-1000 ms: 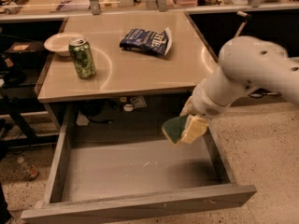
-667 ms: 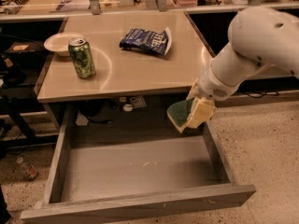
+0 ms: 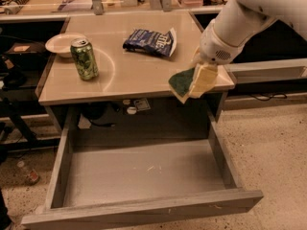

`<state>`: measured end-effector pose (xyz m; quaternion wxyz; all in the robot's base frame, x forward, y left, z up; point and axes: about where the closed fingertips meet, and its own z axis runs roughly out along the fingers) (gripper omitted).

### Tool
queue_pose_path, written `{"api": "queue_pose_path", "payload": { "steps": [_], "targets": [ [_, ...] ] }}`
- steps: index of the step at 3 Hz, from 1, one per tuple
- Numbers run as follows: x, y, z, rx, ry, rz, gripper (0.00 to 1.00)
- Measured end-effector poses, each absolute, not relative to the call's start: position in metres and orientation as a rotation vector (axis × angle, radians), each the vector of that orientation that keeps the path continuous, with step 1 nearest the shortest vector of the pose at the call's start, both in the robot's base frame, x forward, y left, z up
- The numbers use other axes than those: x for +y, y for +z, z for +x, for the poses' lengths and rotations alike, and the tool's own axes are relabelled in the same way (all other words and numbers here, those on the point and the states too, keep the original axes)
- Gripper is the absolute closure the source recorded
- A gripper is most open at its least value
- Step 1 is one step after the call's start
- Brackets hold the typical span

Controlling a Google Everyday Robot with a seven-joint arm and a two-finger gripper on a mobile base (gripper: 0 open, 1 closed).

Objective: Pick sponge from top drawer and place on counter

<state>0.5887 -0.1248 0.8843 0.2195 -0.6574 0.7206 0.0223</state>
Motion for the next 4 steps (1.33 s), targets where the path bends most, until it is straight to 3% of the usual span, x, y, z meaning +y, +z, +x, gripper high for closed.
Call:
{"api": "queue_pose_path", "payload": {
  "steps": [4],
  "targets": [
    [-0.056,0.856,0.707,1.86,0.141,-1.892,1.0]
  ]
}}
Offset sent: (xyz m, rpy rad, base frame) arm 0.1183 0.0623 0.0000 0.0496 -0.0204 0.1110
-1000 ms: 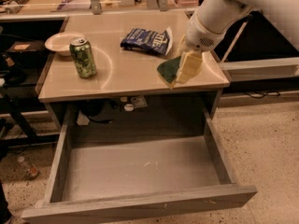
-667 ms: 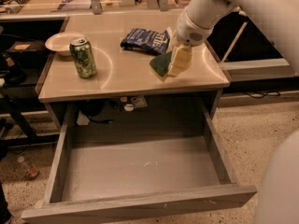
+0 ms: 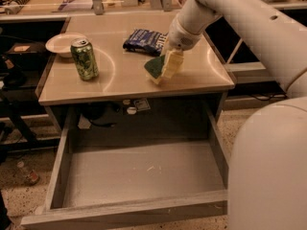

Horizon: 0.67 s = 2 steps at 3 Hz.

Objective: Pick sponge from top drawer and place on counter

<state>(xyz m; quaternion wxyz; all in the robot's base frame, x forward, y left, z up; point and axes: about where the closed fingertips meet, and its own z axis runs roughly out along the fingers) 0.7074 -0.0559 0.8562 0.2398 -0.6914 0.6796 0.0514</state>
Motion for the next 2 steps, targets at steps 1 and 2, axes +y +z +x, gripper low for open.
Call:
{"api": "queue_pose_path", "payload": {
  "steps": [1,2],
  "targets": [
    [-0.049,0.841,0.724,1.836,0.115,-1.906,1.0],
    [-0.047,0.83,0.74,1.828,0.099,-1.908,1.0]
  ]
}}
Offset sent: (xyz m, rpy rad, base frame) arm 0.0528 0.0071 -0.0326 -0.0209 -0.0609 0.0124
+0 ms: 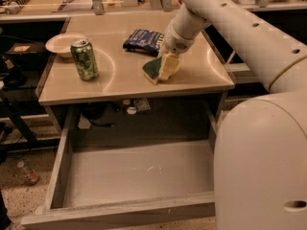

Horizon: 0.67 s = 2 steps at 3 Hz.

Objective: Pick sponge from top drawer and place on counter

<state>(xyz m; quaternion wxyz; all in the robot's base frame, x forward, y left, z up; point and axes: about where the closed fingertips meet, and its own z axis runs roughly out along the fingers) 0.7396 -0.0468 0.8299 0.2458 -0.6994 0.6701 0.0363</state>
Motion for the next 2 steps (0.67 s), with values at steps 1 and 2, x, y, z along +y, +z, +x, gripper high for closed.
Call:
{"api": "queue_pose_path", "payload": {
  "steps": [1,2],
  "targets": [
    [-0.0466,0.8295,0.7399,1.829,0.1,-1.908,0.81],
    [-0.0466,0.8294,0.7399,1.829,0.1,-1.908,0.58]
  ]
}}
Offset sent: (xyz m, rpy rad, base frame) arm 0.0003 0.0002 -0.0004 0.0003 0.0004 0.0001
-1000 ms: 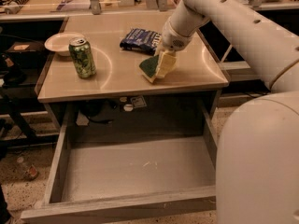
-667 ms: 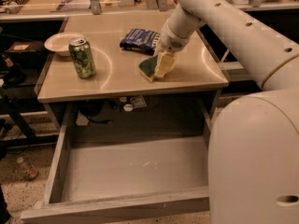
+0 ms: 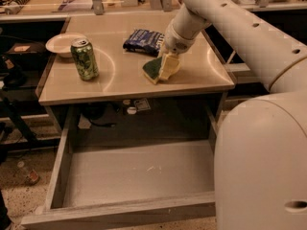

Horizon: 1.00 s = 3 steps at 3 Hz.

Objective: Pick sponge from top drawer and place on counter

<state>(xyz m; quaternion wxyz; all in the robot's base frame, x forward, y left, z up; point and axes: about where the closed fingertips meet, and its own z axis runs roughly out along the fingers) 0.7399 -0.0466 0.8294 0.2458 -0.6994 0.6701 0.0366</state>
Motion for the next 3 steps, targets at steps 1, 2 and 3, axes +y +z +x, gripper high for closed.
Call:
{"api": "queue_pose_path", "payload": {
  "steps": [1,2,3],
  "targets": [
    [-0.0465,0.8294,0.7399,1.829,0.1,-1.909,0.35],
    [-0.0465,0.8294,0.7399,1.829,0.1,-1.909,0.11],
    [-0.0465,0.8293,0.7399,1.829,0.1,-1.909,0.0]
  ]
}}
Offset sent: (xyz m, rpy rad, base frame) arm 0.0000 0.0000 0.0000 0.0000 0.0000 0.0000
